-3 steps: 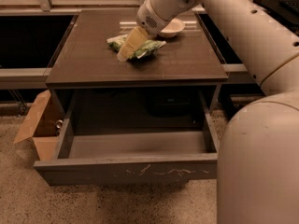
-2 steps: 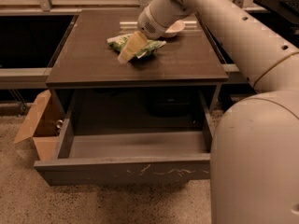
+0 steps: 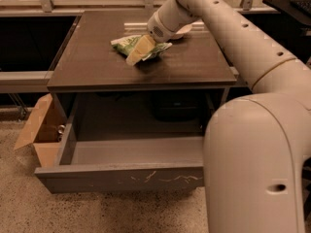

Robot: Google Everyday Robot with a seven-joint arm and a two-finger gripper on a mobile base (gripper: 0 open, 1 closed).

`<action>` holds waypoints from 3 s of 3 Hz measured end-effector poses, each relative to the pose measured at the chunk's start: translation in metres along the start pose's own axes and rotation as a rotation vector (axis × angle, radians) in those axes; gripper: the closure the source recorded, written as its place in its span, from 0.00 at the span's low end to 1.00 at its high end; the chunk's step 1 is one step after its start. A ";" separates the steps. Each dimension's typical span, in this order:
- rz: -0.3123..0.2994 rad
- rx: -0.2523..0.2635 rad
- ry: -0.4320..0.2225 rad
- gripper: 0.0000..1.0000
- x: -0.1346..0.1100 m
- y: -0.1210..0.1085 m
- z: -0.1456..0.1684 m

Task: Place green jalapeno chip bag into top drawer

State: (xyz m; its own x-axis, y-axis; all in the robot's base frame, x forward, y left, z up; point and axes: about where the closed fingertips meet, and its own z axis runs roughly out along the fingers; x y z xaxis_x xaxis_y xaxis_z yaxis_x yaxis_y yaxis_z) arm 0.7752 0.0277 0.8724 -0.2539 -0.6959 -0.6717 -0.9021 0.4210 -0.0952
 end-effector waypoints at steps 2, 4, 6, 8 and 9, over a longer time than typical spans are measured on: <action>-0.023 -0.035 -0.001 0.57 0.003 -0.009 0.025; -0.135 -0.013 -0.073 1.00 -0.018 0.003 0.000; -0.424 -0.047 -0.316 1.00 -0.071 0.084 -0.090; -0.481 -0.165 -0.348 1.00 -0.068 0.111 -0.087; -0.549 -0.263 -0.364 1.00 -0.048 0.151 -0.096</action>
Offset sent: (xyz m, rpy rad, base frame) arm 0.0251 0.0036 -0.0212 -0.0011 0.0050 0.0464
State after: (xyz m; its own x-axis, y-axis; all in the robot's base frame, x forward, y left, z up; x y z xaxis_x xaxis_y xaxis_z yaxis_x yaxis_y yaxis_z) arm 0.6176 0.0688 0.9601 0.3536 -0.5090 -0.7848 -0.9321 -0.1218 -0.3410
